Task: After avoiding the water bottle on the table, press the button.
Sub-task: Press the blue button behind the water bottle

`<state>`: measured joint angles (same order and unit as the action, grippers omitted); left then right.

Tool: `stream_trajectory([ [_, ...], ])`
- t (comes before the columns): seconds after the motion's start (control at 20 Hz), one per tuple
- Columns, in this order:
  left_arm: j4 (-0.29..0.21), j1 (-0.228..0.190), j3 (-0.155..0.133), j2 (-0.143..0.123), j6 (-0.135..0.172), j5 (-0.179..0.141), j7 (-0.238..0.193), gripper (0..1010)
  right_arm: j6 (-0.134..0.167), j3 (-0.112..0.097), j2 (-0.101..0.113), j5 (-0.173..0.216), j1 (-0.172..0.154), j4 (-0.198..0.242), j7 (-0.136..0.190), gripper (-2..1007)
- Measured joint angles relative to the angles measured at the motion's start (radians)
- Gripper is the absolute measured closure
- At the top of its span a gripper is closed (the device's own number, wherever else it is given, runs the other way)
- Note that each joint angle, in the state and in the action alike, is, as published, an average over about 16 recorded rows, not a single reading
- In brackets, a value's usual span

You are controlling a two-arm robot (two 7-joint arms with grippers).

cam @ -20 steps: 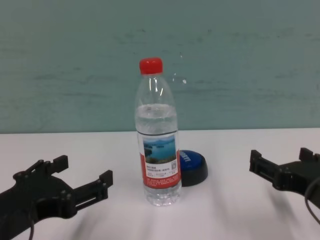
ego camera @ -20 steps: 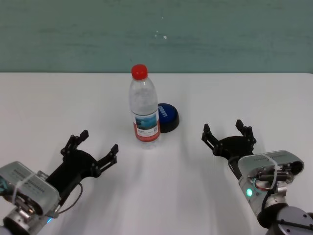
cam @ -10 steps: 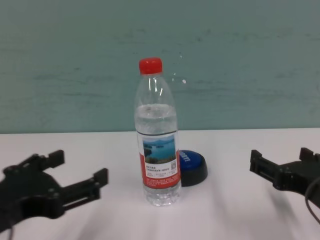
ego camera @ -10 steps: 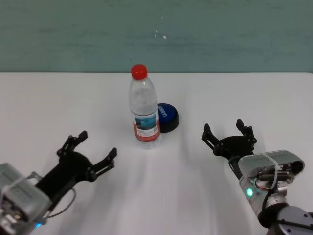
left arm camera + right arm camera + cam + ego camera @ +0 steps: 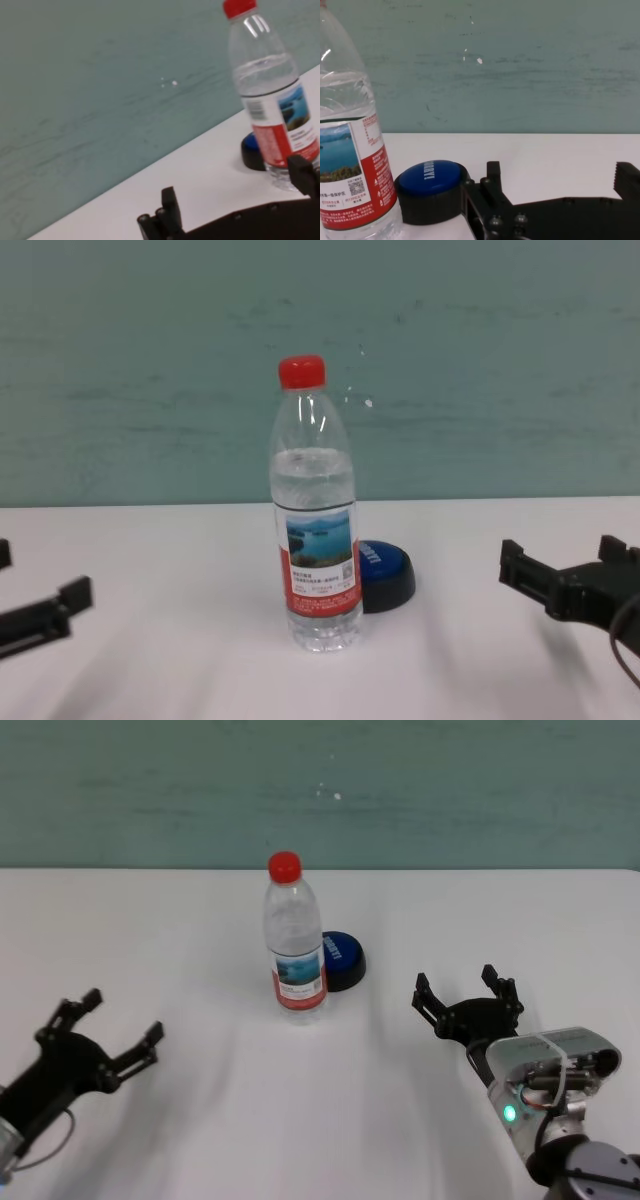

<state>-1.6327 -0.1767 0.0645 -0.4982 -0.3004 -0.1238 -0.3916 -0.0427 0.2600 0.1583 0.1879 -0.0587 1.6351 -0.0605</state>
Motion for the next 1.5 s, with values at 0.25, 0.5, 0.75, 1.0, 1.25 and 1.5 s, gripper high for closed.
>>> stream_trajectory([
  [0.25,0.072,0.044,-0.022,-0.025,-0.037,-0.036,-0.042,10,0.0,0.0,0.0,0.0,0.0,0.0,0.0,1],
  [0.5,0.166,0.127,-0.017,-0.04,-0.073,-0.065,-0.092,10,0.0,0.0,0.0,0.0,0.0,0.0,0.0,1],
  [0.75,0.272,0.236,0.011,-0.04,-0.102,-0.085,-0.138,10,0.0,0.0,0.0,0.0,0.0,0.0,0.0,1],
  [1.0,0.393,0.36,0.053,-0.024,-0.134,-0.097,-0.179,10,0.0,0.0,0.0,0.0,0.0,0.0,0.0,1],
  [1.25,0.525,0.487,0.104,0.006,-0.165,-0.103,-0.221,10,0.0,0.0,0.0,0.0,0.0,0.0,0.0,1],
  [1.5,0.649,0.598,0.154,0.039,-0.191,-0.1,-0.255,10,0.0,0.0,0.0,0.0,0.0,0.0,0.0,1],
])
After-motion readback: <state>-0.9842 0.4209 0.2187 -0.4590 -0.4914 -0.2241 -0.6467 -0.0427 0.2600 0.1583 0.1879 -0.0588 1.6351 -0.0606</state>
